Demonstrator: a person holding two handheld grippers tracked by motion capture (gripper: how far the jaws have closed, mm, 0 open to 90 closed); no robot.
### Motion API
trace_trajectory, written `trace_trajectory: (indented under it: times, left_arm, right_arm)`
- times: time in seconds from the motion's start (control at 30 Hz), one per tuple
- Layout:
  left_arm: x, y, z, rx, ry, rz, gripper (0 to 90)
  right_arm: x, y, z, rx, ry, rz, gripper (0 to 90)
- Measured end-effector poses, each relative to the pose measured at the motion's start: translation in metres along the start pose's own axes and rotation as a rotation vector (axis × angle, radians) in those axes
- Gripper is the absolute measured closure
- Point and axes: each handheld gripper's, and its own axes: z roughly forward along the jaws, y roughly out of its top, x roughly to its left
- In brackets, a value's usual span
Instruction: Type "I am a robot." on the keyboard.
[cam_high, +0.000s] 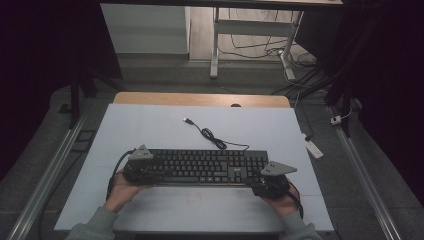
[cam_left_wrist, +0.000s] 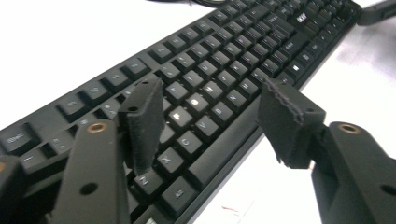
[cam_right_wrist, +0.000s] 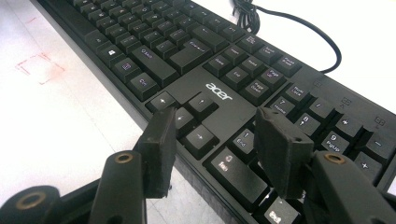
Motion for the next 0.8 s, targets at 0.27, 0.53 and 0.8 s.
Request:
trace_trajectory:
  times: [0.27, 0.53, 0.8]
  left_arm:
    - [0.011, -0.002, -0.008, 0.009, 0.018, -0.028, 36.8]
    - [0.013, -0.002, -0.009, 0.011, 0.028, -0.033, 37.1]
    - [0.014, -0.002, -0.009, 0.015, 0.040, -0.037, 39.1]
  right_arm:
    - [0.000, 0.000, 0.000, 0.000, 0.001, 0.000, 49.2]
    - [0.000, 0.000, 0.000, -0.003, 0.001, 0.001, 49.1]
    - [0.000, 0.000, 0.001, -0.002, 0.001, 0.000, 49.1]
